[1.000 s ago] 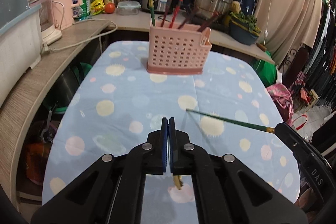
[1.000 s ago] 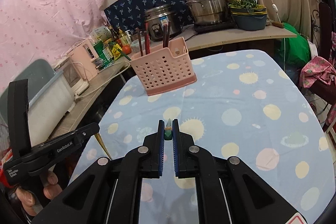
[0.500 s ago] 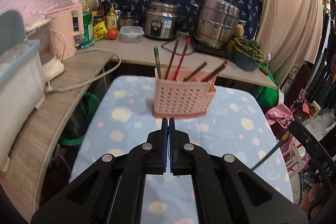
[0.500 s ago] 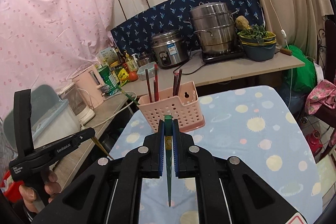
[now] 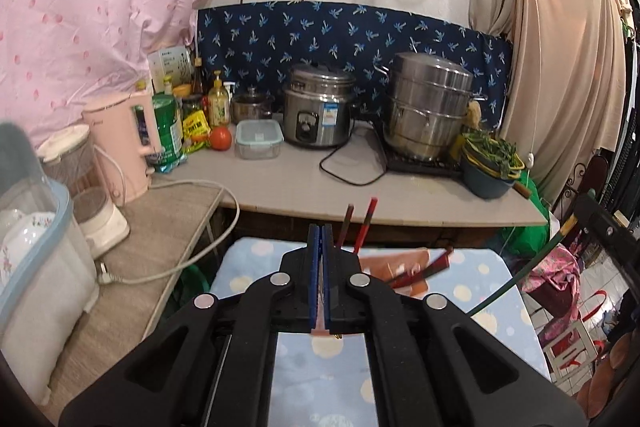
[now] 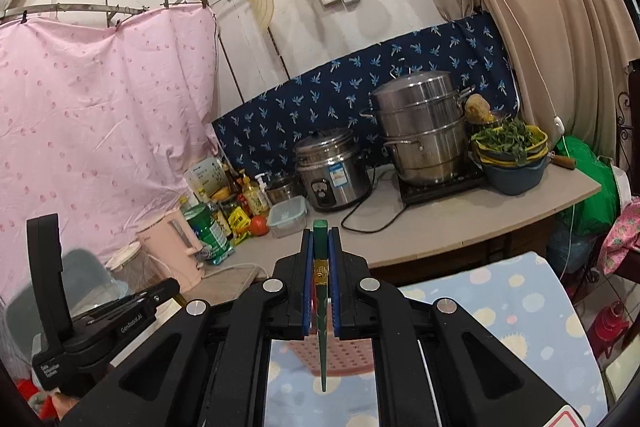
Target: Organize utensils
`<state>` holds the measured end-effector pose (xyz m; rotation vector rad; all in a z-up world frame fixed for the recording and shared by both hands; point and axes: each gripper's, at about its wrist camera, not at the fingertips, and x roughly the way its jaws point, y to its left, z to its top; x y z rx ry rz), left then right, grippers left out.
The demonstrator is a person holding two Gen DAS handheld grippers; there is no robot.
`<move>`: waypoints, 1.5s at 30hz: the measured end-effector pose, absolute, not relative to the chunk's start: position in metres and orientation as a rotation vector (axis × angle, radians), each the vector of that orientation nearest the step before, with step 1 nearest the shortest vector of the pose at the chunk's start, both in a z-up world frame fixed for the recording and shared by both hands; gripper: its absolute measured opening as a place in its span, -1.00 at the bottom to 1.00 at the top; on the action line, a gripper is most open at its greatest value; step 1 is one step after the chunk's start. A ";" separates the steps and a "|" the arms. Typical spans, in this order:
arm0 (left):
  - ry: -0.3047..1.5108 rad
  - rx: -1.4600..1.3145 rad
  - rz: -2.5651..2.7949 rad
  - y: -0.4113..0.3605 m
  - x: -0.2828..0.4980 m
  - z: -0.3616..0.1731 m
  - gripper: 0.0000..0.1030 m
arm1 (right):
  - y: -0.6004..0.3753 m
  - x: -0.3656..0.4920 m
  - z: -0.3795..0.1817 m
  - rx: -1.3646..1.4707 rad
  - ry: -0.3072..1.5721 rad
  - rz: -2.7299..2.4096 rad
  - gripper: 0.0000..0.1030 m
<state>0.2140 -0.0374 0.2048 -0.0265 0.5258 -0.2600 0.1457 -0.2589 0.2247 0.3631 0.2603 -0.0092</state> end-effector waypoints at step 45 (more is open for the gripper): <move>0.645 -0.018 -0.263 -0.069 0.311 0.134 -0.96 | -0.246 0.258 0.147 0.317 0.444 -0.002 -0.82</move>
